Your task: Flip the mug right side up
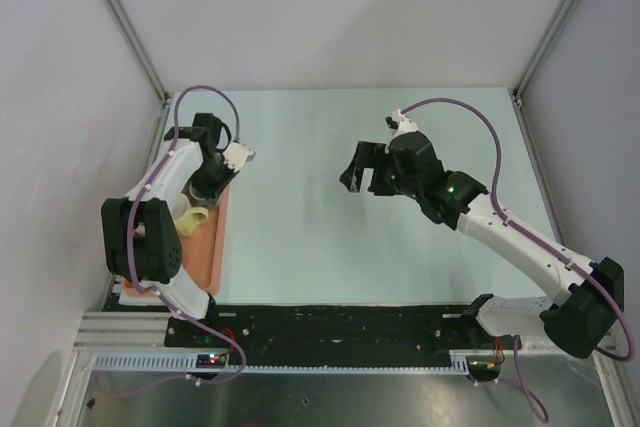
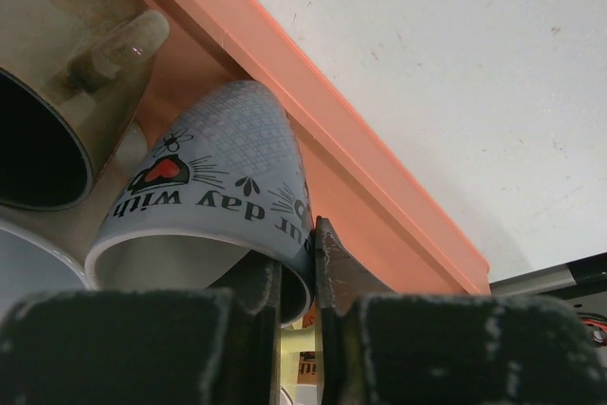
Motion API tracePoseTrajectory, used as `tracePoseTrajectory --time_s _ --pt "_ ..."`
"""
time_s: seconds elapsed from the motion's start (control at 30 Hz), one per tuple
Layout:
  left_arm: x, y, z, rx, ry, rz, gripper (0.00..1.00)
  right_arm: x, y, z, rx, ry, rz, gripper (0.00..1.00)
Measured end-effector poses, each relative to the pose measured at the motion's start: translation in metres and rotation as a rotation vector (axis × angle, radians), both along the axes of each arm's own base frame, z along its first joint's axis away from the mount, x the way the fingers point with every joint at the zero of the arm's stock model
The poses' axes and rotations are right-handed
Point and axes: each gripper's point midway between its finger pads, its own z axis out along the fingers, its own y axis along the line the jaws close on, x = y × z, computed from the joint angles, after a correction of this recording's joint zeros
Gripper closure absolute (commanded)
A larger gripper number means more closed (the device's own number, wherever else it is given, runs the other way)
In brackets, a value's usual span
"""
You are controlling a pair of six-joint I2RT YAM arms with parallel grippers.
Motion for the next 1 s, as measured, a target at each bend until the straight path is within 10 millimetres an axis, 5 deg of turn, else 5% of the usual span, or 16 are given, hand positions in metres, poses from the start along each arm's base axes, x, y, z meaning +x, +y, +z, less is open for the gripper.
tracePoseTrajectory --time_s 0.53,0.6,0.77,1.0 --pt "0.006 0.006 -0.019 -0.006 0.036 0.024 0.99 0.0 -0.005 0.003 -0.004 -0.011 -0.004 0.0" --pt "0.006 0.005 -0.019 -0.008 0.035 0.025 0.93 0.0 -0.005 0.003 -0.005 -0.011 -0.005 0.01" --pt "0.007 0.007 -0.02 -0.001 0.037 0.014 0.54 -0.001 -0.008 0.004 -0.01 -0.009 -0.01 0.01" --pt "0.007 0.016 -0.02 0.018 0.04 0.026 0.39 -0.003 -0.01 0.007 -0.005 -0.016 -0.013 0.01"
